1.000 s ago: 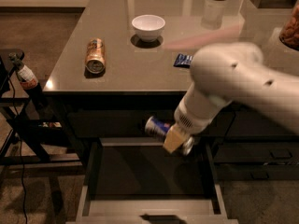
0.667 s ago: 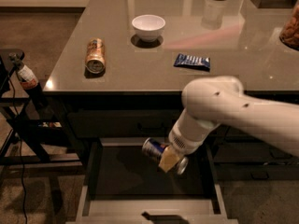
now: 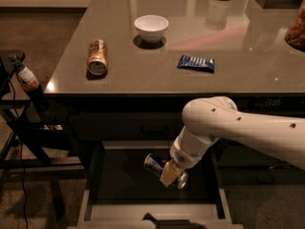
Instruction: Place redbull can into middle drawer
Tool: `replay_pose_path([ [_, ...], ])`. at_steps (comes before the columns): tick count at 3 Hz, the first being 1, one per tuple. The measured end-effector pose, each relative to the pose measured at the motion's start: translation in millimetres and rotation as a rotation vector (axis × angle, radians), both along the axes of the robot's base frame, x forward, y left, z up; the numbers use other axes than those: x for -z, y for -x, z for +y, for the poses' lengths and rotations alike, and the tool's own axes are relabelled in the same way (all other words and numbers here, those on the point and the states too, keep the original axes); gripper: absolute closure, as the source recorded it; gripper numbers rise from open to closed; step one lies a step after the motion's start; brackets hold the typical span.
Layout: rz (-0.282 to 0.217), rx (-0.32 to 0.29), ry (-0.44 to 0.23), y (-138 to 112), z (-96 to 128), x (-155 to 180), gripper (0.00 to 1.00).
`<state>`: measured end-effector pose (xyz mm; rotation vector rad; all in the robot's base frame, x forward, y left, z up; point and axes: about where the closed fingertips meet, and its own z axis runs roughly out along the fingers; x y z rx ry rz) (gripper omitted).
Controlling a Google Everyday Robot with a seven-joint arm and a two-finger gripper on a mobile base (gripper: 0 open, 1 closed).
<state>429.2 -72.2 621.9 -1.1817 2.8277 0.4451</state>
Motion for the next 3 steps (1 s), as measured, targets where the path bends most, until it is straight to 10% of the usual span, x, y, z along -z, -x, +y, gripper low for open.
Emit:
replay_pose_path([
  [3,0.091,0.217,-0.106,-5,19,145,1.0],
])
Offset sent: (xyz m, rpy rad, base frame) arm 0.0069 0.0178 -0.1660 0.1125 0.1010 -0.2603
